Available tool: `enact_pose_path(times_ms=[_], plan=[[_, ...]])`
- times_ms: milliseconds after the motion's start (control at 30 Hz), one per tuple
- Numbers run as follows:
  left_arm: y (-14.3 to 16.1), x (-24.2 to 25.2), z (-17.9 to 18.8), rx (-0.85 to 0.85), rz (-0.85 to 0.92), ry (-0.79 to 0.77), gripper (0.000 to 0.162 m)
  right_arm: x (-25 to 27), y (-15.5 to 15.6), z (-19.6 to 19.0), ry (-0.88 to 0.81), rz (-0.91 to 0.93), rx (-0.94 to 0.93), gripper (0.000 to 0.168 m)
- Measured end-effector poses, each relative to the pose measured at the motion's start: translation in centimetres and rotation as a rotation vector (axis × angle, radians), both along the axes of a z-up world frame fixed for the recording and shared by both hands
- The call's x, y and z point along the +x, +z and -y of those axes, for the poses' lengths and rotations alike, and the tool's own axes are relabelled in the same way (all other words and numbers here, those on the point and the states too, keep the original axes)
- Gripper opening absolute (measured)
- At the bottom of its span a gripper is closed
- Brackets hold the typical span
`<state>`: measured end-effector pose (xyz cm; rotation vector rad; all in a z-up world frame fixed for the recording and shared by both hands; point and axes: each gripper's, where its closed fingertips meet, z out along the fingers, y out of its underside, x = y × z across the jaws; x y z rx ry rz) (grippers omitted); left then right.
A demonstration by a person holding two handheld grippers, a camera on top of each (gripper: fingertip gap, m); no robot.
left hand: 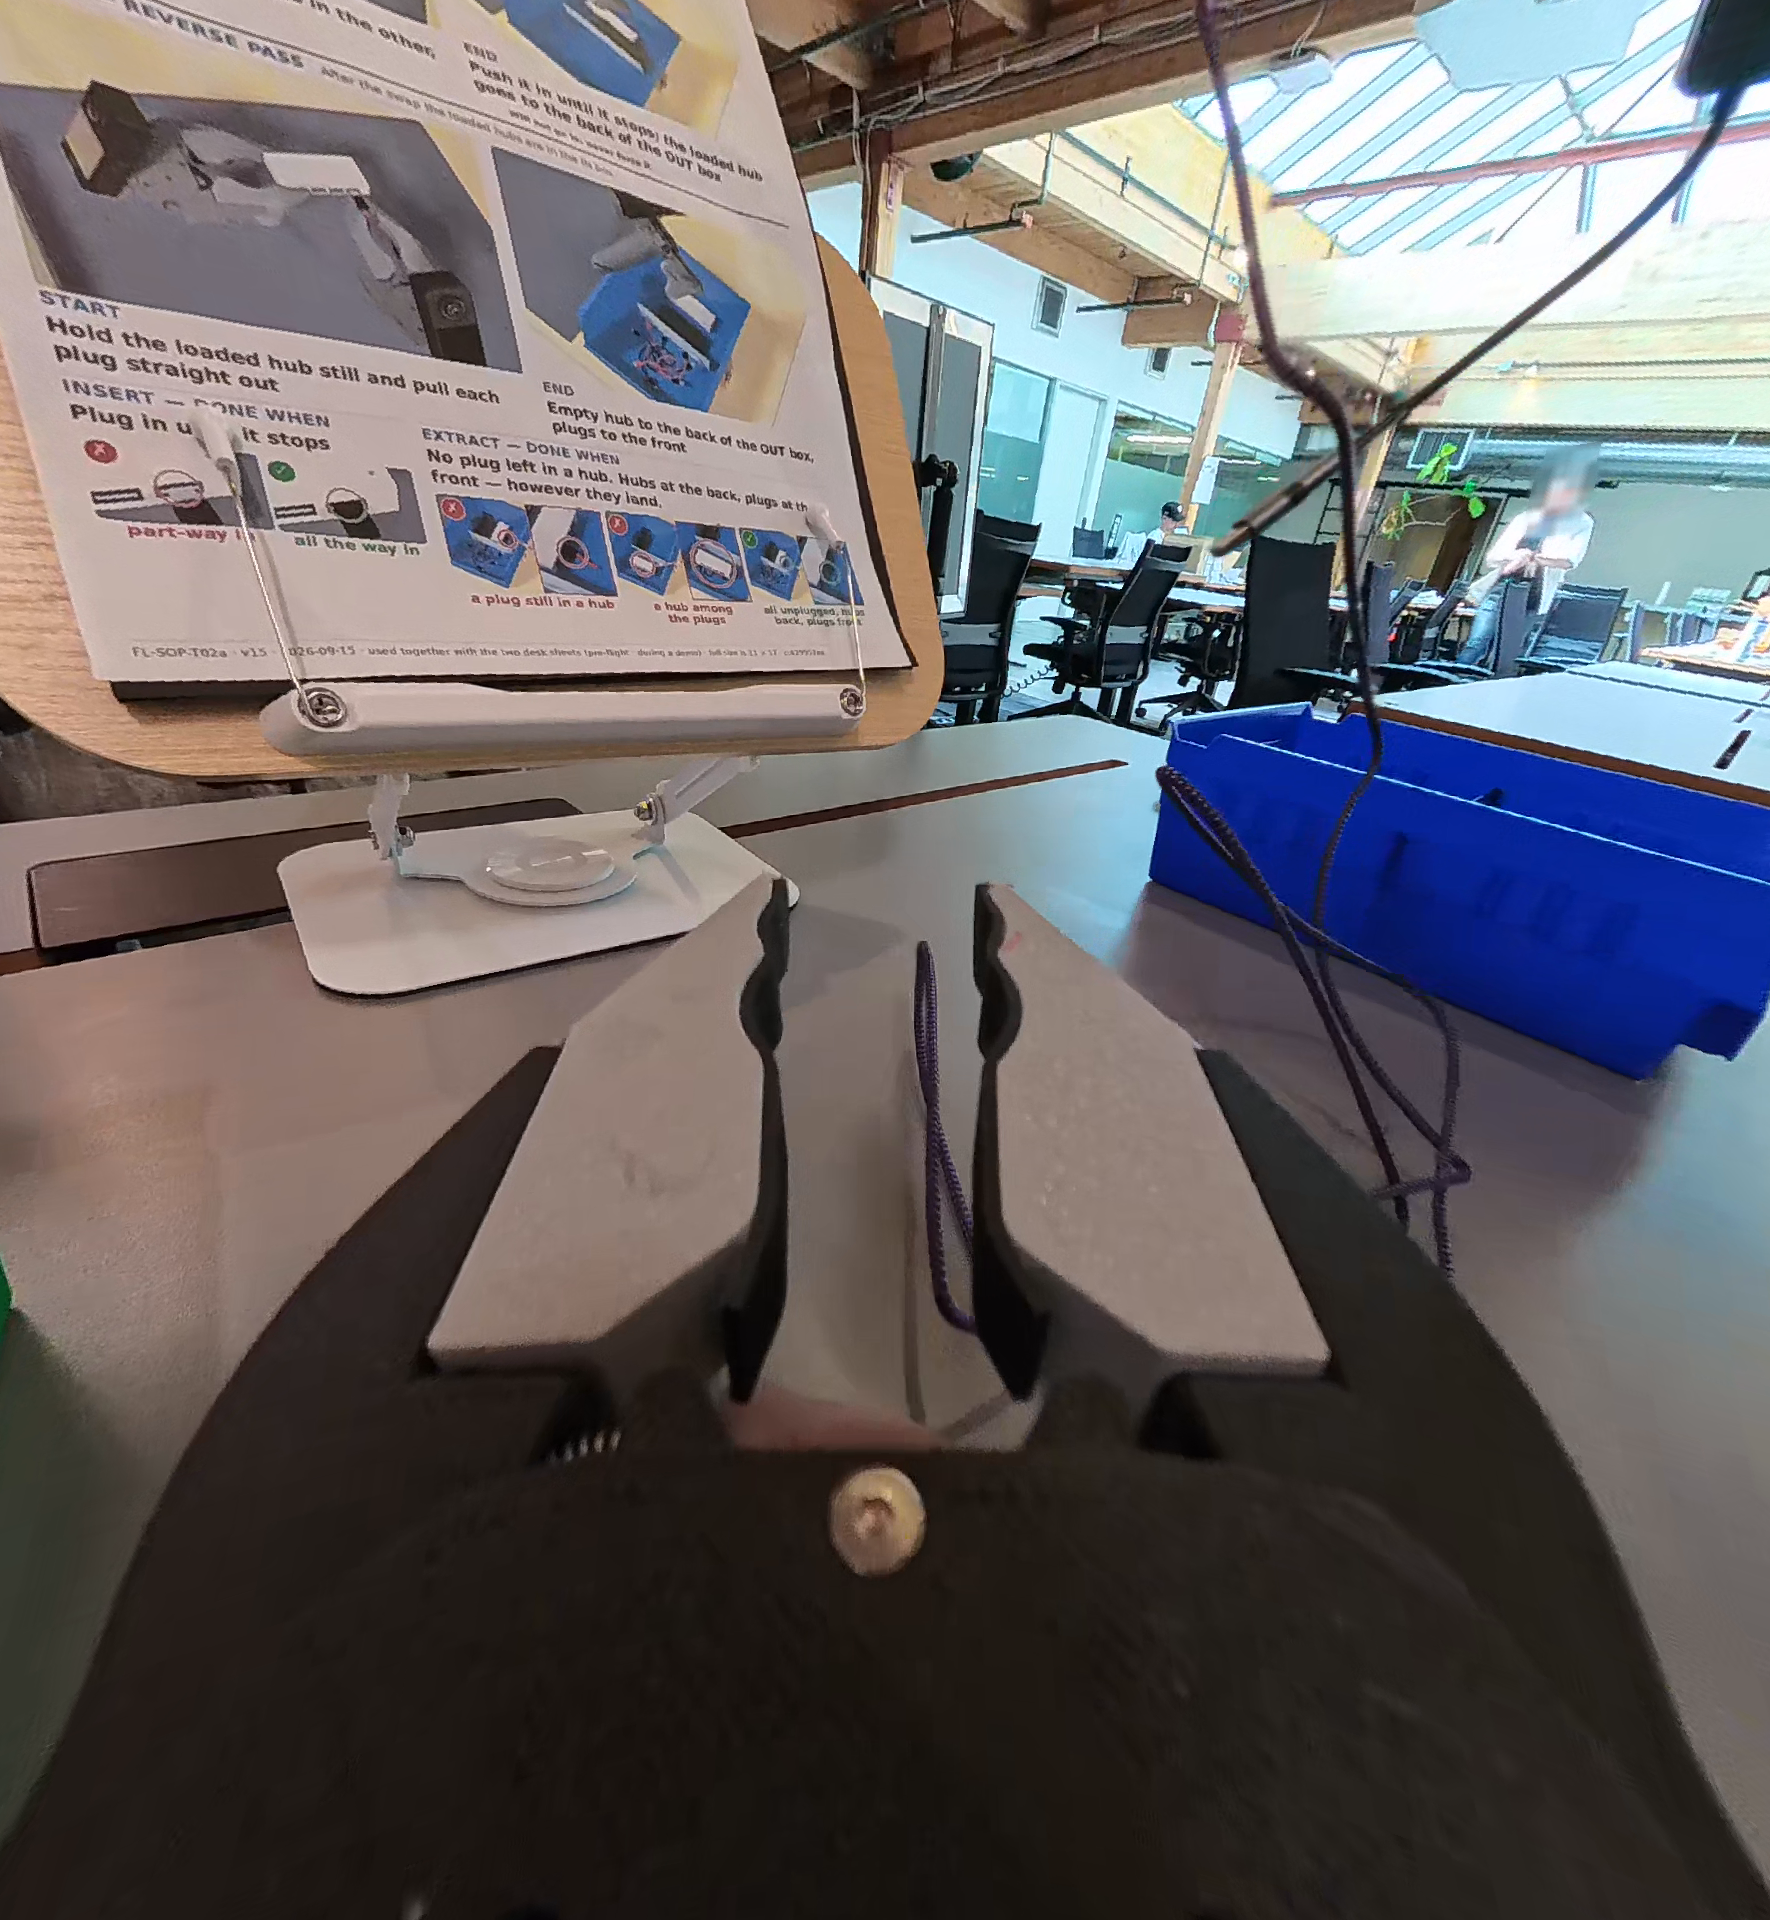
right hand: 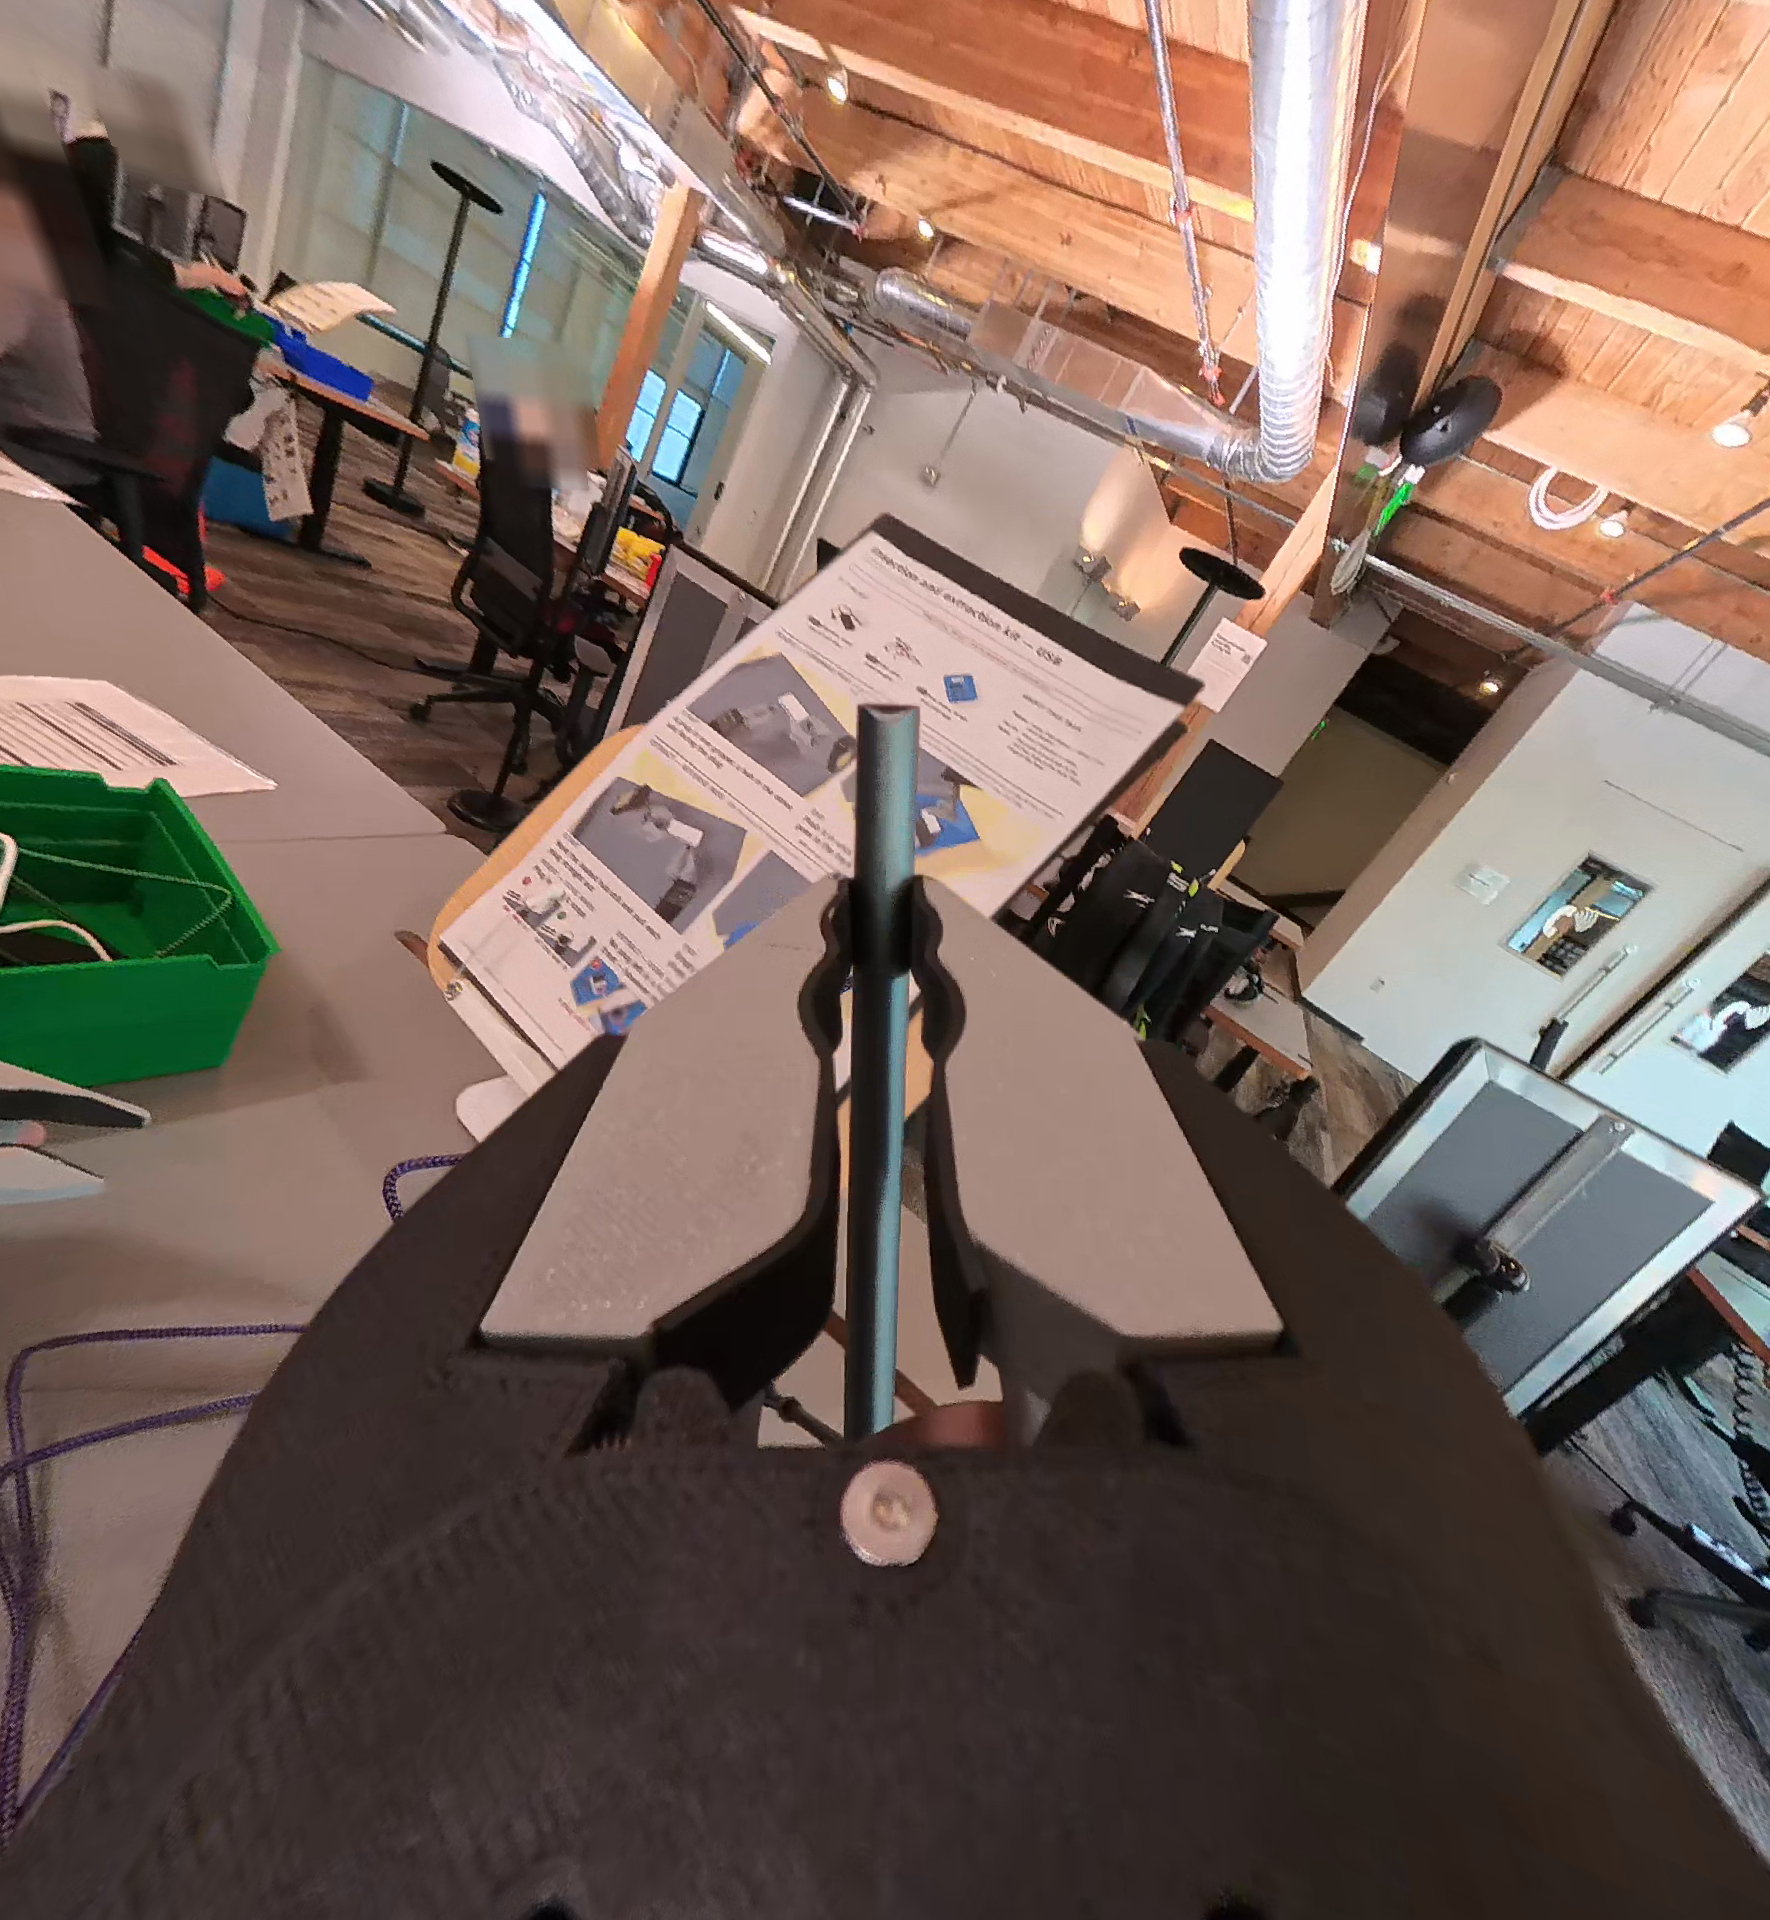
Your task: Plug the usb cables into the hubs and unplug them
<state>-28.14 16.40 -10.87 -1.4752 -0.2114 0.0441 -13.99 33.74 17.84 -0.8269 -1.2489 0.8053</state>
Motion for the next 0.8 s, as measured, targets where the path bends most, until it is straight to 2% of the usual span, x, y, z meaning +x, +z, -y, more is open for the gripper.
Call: enact_pose_path(times_ms=[400, 800], plan=[[-0.5, 0.1, -0.2, -0.022, -0.007, -0.005, 0.032, 0.3, -3.4, -2.2, -0.037, 0.079, -0.013, 0.008], [-0.7, 0.2, -0.4, -0.033, -0.011, -0.009, 0.032, 2.2, -2.5, -3.7, -0.06, 0.037, -0.049, 0.007]])
